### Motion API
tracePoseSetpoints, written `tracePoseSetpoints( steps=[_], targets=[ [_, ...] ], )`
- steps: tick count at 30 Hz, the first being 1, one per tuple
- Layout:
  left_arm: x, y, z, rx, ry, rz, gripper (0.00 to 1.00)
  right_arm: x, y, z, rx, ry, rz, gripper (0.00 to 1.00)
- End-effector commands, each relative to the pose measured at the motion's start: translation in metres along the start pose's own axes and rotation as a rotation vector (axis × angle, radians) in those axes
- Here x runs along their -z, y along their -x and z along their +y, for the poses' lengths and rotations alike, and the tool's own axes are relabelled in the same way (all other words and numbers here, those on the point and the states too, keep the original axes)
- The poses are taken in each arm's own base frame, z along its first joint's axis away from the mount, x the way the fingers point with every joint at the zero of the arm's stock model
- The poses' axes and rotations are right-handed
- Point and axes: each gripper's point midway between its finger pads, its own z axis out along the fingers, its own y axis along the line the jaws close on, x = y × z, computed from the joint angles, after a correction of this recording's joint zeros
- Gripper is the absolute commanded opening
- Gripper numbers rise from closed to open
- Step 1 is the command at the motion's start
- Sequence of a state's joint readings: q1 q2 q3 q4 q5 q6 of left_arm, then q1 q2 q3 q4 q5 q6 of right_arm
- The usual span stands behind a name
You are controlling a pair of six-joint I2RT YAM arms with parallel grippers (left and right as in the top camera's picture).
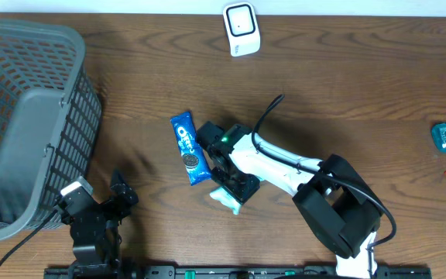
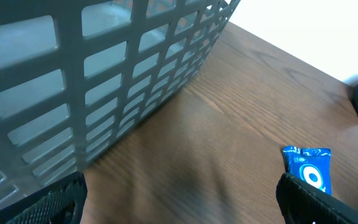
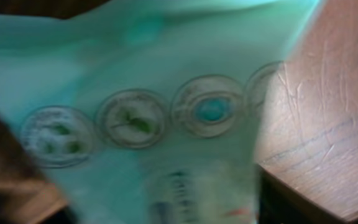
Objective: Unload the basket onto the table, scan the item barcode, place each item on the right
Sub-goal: 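Grasp the green wipes pack with the right gripper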
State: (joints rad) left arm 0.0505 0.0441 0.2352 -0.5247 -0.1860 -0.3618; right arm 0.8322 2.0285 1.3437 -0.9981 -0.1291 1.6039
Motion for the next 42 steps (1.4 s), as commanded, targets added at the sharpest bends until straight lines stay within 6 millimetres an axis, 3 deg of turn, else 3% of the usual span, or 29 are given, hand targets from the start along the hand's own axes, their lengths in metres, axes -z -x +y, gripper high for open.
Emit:
tracePoseSetpoints(
  steps=[1, 4, 10, 14, 17, 21, 24, 27, 28, 30, 31, 34, 36, 39, 42],
  targets=[
    [0.0, 0.002, 0.002, -0.014, 0.011, -0.008, 0.98, -0.022, 0.006, -0.012, 0.041, -0.081, -0.027, 0.5],
    [0.0, 0.002, 0.002, -0.014, 0.011, -0.008, 0.98, -0.021, 0.005, -0.012, 0.099, -0.079, 0.004, 0.41],
    [0.0, 0.002, 0.002, -0.014, 0.011, -0.008, 0.98, -0.016, -0.001, -0.009, 0.36, -0.046, 0.13, 0.45],
    [0.0, 0.002, 0.002, -0.014, 0.011, -0.008, 0.98, 0.003, -0.013, 0.007, 0.58, 0.086, 0.292, 0.45],
    [0.0, 0.002, 0.002, -0.014, 0.011, -0.008, 0.98, 0.031, -0.028, 0.027, 0.737, 0.287, 0.467, 0.47],
    [0.0, 0.002, 0.002, -0.014, 0.011, -0.008, 0.98, 0.092, -0.044, 0.049, 0.923, 0.697, 0.717, 0.46],
    [0.0, 0.002, 0.002, -0.014, 0.011, -0.008, 0.98, 0.137, -0.037, 0.057, 1.01, 1.022, 0.809, 0.41],
    [0.0, 0.002, 0.002, -0.014, 0.011, -0.008, 0.98, 0.164, -0.019, 0.059, 1.027, 1.219, 0.816, 0.33],
    [0.0, 0.002, 0.002, -0.014, 0.011, -0.008, 0.98, 0.163, -0.012, 0.059, 1.028, 1.223, 0.791, 0.44],
    [0.0, 0.002, 0.002, -0.014, 0.011, -0.008, 0.98, 0.143, -0.001, 0.058, 1.032, 1.116, 0.714, 0.91],
    [0.0, 0.002, 0.002, -0.014, 0.011, -0.008, 0.98, 0.125, 0.005, 0.055, 1.03, 1.005, 0.66, 0.99],
    [0.0, 0.002, 0.002, -0.014, 0.011, -0.008, 0.98, 0.078, 0.02, 0.044, 0.998, 0.67, 0.502, 0.99],
    [0.0, 0.002, 0.002, -0.014, 0.011, -0.008, 0.98, 0.057, 0.029, 0.038, 0.948, 0.497, 0.409, 0.99],
    [0.0, 0.002, 0.002, -0.014, 0.011, -0.008, 0.98, 0.037, 0.036, 0.029, 0.842, 0.303, 0.306, 0.99],
    [0.0, 0.002, 0.002, -0.014, 0.011, -0.008, 0.98, 0.03, 0.025, 0.027, 0.796, 0.227, 0.262, 0.99]
  ],
)
